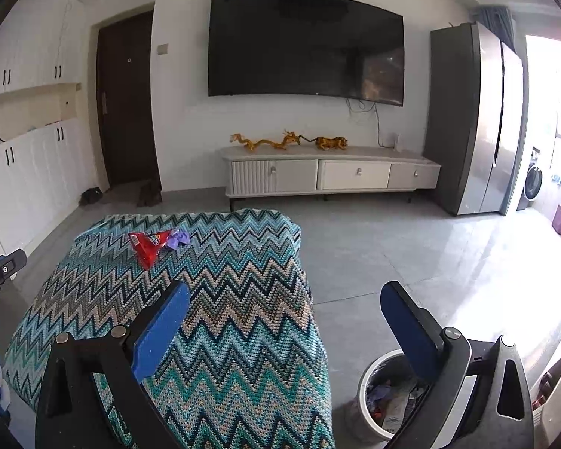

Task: Collect trash
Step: 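Move both tools back toward the red snack bag on the blanket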

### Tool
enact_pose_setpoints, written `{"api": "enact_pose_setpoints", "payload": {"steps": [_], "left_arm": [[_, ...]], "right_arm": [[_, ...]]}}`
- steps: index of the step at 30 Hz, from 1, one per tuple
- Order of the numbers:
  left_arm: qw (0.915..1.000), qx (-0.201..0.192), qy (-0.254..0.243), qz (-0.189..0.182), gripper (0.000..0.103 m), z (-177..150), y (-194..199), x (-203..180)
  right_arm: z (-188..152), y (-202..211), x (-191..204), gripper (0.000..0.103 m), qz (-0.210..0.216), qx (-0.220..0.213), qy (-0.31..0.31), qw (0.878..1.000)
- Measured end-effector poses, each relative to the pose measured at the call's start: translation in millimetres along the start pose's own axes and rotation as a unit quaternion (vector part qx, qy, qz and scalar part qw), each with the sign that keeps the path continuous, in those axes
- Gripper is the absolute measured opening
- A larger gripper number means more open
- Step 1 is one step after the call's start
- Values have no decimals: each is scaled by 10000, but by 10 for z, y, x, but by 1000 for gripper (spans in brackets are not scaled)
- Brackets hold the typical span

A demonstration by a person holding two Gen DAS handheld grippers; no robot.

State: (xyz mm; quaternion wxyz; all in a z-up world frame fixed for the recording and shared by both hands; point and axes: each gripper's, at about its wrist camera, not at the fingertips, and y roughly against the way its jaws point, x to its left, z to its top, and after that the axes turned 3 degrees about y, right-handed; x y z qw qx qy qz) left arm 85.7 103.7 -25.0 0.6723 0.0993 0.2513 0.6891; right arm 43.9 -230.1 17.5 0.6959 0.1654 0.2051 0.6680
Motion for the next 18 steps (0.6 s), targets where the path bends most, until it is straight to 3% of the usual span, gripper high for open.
{"api": "enact_pose_setpoints", "payload": {"steps": [10,18], "left_arm": [[9995,13,-225,220,80,-59,44,-80],[9971,-309,-512,460,80,-74,392,-310]], "right_arm": [[-115,-143,128,101,143,174,113,9997],[-190,138,9,102,168,8,199,9997]]}}
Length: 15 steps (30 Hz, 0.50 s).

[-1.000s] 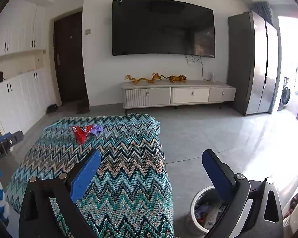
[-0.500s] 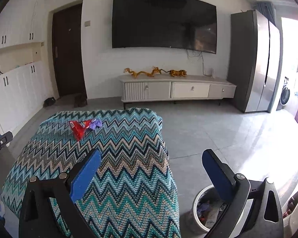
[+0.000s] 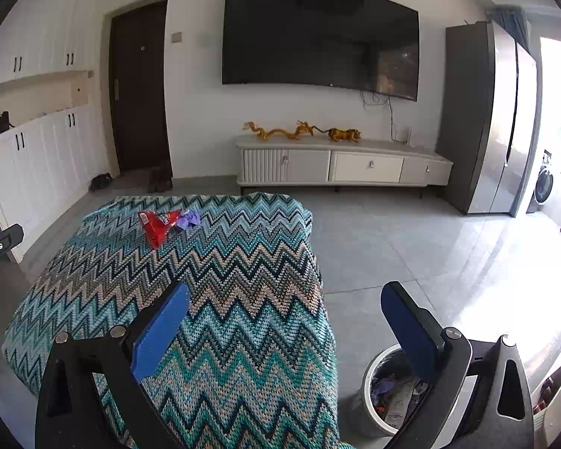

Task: Collect trash
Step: 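Move both tools back toward the red snack bag on the blanket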

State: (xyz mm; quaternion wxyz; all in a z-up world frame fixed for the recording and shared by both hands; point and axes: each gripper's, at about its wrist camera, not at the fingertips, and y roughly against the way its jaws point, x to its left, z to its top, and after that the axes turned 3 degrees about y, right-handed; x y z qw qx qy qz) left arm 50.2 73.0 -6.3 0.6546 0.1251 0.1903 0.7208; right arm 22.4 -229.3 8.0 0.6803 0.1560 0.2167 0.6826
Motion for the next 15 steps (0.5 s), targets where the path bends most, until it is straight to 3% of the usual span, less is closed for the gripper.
{"api": "enact_pose_setpoints", "payload": {"steps": [6,15], "left_arm": [[9987,-361,-190,290,80,-13,353,-128],[9945,-549,-506,735,80,-146,589,-350]], "right_arm": [[-88,282,-75,102,156,-221,57,9996],[-249,511,-173,102,526,-560,-5,9970]]}}
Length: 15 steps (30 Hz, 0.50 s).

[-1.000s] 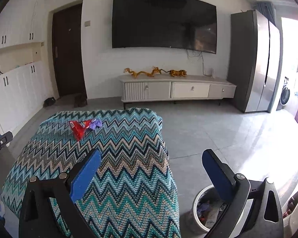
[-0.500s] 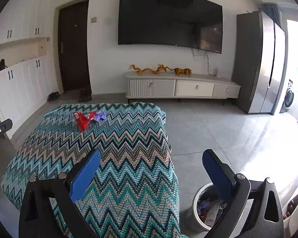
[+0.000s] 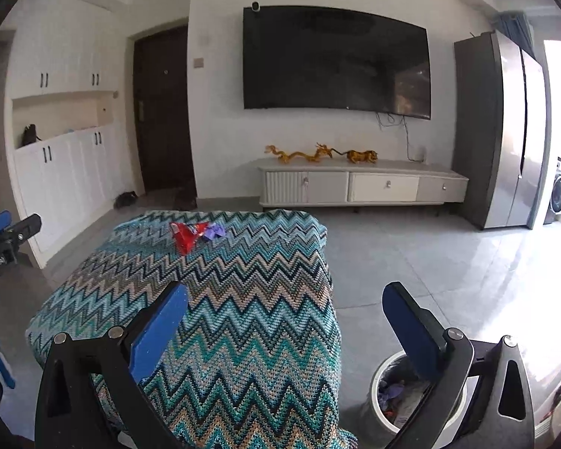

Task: Collect trash
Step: 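Move both tools back toward the red snack bag on the blanket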

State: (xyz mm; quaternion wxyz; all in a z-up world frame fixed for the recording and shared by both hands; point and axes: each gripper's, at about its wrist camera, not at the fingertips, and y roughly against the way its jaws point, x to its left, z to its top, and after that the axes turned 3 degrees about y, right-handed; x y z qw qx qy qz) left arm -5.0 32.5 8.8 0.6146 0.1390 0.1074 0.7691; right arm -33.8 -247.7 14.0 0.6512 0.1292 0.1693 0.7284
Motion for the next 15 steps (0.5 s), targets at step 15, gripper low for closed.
{"api": "enact_pose_setpoints", "payload": {"steps": [15], "left_arm": [[9993,345,0,-147,80,-128,-418,47]], "right_arm": [[-73,-299,-2,103,-39,298,-167,9994]]}}
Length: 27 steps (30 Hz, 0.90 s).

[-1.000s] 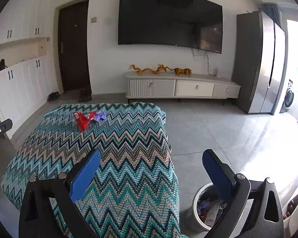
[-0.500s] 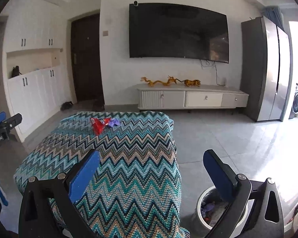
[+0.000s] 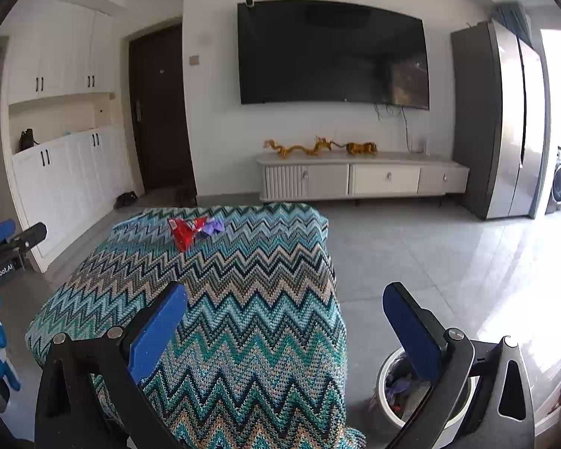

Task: Collect trash
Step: 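Move both tools back toward the red snack bag on the blanket, then grasp the red snack bag with the left tool while the right tool grasps the purple wrapper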

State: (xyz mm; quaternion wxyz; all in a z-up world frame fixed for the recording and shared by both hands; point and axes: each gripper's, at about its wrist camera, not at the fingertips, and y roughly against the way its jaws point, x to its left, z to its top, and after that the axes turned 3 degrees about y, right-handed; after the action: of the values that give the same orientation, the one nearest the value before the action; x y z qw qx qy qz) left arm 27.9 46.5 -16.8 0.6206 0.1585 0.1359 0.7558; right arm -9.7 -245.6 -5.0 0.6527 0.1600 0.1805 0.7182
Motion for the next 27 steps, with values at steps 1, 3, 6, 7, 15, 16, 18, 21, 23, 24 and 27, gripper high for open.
{"api": "enact_pose_setpoints", "payload": {"steps": [1,3,6,7,15,16,18,21,23,24,27], "left_arm": [[10000,74,-11,-38,80,-14,-70,3],[9997,224,-33,-127,80,-43,-174,22],[9983,497,-27,-291,80,-106,-366,66],[9976,597,-20,-357,80,-126,-440,83],[9888,1138,144,-956,80,-250,-996,222],[9873,1189,155,-1042,80,-252,-1049,226],[9831,1308,192,-1269,80,-242,-1202,224],[9783,1445,284,-1457,80,-182,-1460,224],[9780,1467,277,-1455,80,-127,-1617,216],[9790,1449,236,-1411,80,-95,-1689,204],[9824,1369,78,-1266,80,15,-1912,147]], "right_arm": [[0,-43,7,103,-2,46,-1,10000],[-7,-128,22,103,-6,144,-1,9999],[-2,-272,61,103,-5,293,15,9996],[2,-328,78,103,19,343,16,9994],[58,-817,165,103,350,710,-79,9968],[70,-899,178,103,393,753,-87,9963],[94,-1032,207,103,457,820,-66,9956],[142,-1251,245,102,609,902,-64,9940],[172,-1376,262,102,674,935,-57,9933],[186,-1430,272,102,686,945,-43,9931],[224,-1627,294,102,700,999,20,9925]]}}
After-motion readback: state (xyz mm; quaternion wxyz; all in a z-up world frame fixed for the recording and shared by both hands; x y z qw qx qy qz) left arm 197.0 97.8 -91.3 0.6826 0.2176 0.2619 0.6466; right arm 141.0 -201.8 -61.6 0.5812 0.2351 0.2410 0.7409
